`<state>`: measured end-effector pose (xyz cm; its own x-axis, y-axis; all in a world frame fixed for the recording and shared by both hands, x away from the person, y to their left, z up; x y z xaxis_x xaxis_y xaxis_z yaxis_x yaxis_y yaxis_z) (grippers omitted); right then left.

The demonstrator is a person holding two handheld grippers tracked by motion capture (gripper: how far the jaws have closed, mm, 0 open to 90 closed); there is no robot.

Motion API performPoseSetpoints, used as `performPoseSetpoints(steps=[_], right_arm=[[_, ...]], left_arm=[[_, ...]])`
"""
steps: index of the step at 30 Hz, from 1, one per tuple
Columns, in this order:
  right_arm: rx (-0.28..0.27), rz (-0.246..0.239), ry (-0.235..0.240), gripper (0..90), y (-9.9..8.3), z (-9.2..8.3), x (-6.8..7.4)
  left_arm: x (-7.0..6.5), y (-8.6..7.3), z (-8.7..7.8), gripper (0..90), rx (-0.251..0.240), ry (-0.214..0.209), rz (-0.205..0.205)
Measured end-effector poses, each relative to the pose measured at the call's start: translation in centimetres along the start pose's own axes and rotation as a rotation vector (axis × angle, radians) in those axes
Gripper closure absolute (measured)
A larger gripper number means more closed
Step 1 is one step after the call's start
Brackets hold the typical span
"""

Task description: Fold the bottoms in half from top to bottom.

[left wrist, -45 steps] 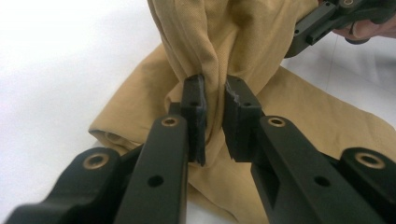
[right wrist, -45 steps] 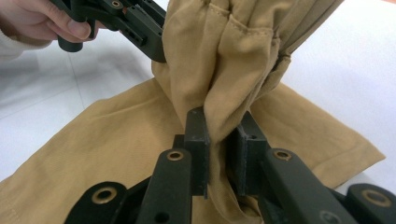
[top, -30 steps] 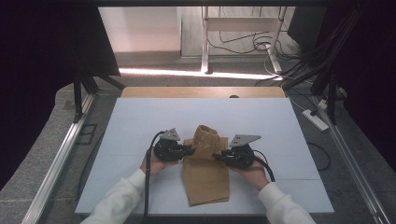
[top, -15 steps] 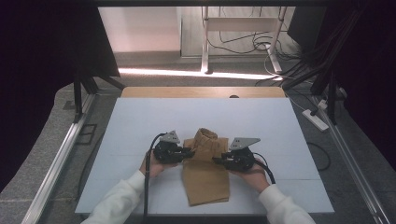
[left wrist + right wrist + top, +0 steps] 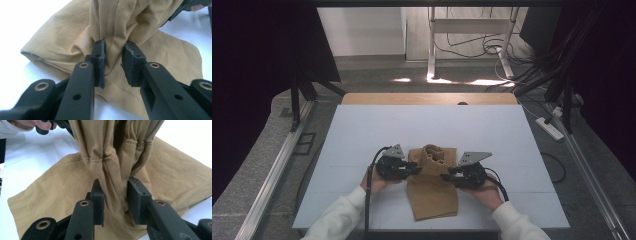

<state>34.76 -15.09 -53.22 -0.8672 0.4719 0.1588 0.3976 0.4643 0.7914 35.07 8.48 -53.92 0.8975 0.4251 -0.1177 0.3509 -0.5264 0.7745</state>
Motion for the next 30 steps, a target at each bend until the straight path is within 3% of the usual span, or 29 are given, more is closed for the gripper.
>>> performPoseSetpoints(steps=[6,11,13,20,26,30], right_arm=[[0.004,0.009,0.0,65.0,-0.1,-0.3,-0.1],[0.005,0.026,-0.006,49.2,-0.3,-0.8,-0.1],[0.002,0.026,-0.015,44.4,-0.4,-1.3,-0.1],[0.008,0.048,-0.04,37.6,-0.8,-2.8,-0.4],[-0.015,0.076,-0.066,37.5,-1.3,-4.5,-1.2],[-0.022,0.095,-0.087,37.5,-1.3,-4.7,-1.6]], left_arm=[[-0.2,0.0,0.0,67.9,0.002,-0.003,0.003],[-0.5,0.1,-1.2,45.4,-0.022,0.046,-0.01],[-0.5,0.0,-2.0,40.4,-0.031,0.06,-0.017],[-0.2,-0.9,-3.1,39.1,-0.032,0.079,-0.034],[0.2,-1.0,-4.0,38.8,-0.056,0.11,-0.048],[0.7,-1.1,-4.2,38.8,-0.065,0.137,-0.067]])
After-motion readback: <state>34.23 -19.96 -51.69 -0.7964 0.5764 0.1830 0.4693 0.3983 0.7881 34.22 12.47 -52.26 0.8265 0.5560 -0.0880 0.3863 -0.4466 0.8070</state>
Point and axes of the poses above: each handheld gripper's, and its own axes: z roughly forward along the jaws, y roughly out of its top, x roughly to its left, the point moved 4 cm from there along z, roughly forward along the jaws, and after that the axes turned 5 degrees about z, right-handed, at the moved point
